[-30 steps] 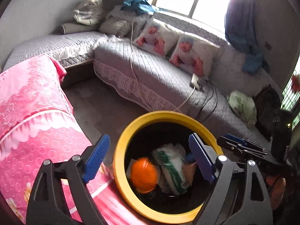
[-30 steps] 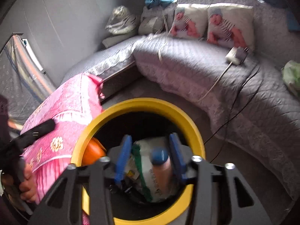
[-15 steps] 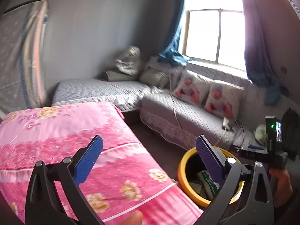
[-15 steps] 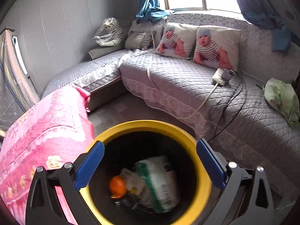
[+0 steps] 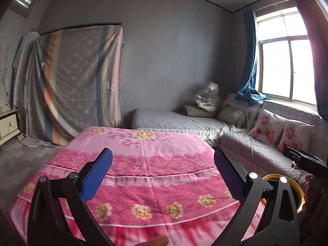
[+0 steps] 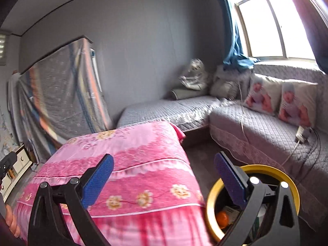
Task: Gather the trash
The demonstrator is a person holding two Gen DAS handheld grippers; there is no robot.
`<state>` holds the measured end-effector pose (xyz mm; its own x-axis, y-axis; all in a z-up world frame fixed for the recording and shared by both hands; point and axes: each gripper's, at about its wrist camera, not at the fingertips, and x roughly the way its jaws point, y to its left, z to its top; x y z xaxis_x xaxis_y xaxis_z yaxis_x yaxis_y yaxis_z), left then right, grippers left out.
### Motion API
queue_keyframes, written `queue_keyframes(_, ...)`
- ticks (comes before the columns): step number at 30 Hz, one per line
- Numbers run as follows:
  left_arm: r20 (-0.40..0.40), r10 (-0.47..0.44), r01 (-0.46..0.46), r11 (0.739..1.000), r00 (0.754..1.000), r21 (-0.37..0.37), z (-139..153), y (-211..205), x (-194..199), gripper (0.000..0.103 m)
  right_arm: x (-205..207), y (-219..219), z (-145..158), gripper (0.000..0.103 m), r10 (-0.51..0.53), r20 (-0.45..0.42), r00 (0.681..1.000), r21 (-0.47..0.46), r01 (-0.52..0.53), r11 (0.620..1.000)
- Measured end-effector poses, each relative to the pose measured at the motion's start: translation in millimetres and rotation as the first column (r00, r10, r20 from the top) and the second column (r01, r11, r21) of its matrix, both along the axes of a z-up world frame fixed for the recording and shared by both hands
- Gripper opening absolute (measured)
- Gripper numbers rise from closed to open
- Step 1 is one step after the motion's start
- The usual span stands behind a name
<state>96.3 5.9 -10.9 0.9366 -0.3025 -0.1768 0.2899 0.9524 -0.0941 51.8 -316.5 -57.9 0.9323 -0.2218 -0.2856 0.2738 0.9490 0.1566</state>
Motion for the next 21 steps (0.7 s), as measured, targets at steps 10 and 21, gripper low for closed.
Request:
queue_keyframes(10,0.005,0.16,-0.159,0.987,0.987,-0.02,-2,40,-50,0.095,-22,68,0,0.095,0.092,0.063,0.994,-0.108,-0.085,0.99)
queue_keyframes(21,-0.006,0.163,-0.164,0.985,0.987,-0.05,2,31,-60,0.095,-28,80,-4,0.095,0.112,0.046,0.993,-0.113,-0.106,0.988)
